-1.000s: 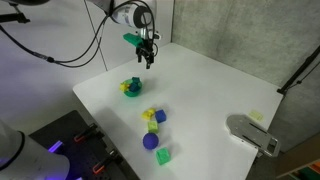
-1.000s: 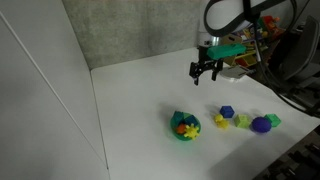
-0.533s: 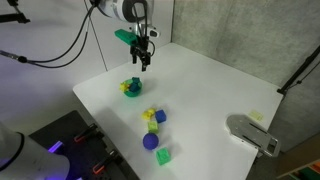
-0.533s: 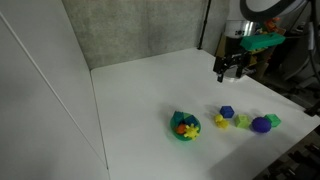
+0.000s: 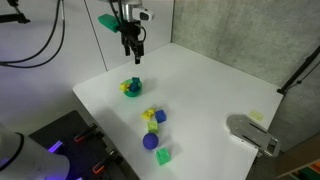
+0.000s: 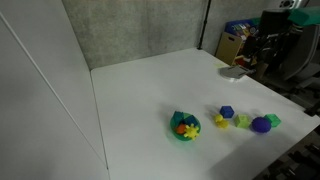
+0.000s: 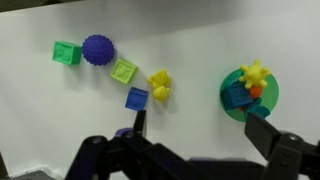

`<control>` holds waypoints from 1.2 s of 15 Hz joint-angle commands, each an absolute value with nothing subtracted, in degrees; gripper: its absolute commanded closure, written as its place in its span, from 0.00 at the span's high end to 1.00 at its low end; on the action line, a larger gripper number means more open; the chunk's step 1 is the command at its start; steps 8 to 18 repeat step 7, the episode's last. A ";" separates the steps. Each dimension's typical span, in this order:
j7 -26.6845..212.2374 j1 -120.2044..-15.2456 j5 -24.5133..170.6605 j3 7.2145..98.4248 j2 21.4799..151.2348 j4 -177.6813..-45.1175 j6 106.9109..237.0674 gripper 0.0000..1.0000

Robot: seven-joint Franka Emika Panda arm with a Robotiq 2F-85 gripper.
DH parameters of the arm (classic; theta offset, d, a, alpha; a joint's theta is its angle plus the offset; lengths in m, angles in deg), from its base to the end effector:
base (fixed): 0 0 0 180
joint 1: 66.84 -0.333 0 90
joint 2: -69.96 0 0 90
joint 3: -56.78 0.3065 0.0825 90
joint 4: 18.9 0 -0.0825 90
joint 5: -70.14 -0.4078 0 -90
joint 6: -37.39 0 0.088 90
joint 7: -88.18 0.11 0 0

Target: Pick up the most forward green toy and put it in the green bowl

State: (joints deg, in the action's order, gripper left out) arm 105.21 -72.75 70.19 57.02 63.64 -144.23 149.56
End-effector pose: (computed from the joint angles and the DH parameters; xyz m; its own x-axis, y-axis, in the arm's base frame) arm 0.5162 0.0556 0.4014 0.9753 -0.1892 -0.1135 -0.1863 -0.9818 0.0361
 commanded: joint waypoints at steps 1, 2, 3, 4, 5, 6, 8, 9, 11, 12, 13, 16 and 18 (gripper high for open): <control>105.27 -70.77 71.72 58.28 58.17 -145.37 146.90 1.00; 105.14 -70.48 71.65 58.34 57.50 -145.32 146.32 1.00; 104.54 -70.25 71.27 58.32 57.05 -145.39 145.27 1.00; 104.99 -70.28 70.49 58.63 59.07 -144.33 146.67 1.00; 104.99 -70.12 70.48 58.71 58.65 -144.35 146.39 1.00; 104.99 -70.08 70.49 58.79 58.68 -144.36 146.39 1.00; 105.00 -70.09 70.50 58.85 58.87 -144.36 146.41 1.00; 105.00 -70.09 70.50 58.85 58.87 -144.36 146.41 1.00; 105.00 -70.09 70.50 58.85 58.87 -144.36 146.41 1.00; 105.00 -70.09 70.50 58.85 58.87 -144.36 146.41 1.00; 105.00 -70.09 70.50 58.85 58.87 -144.36 146.41 1.00; 105.00 -70.09 70.50 58.85 58.87 -144.36 146.41 1.00; 105.00 -70.09 70.50 58.85 58.87 -144.36 146.41 1.00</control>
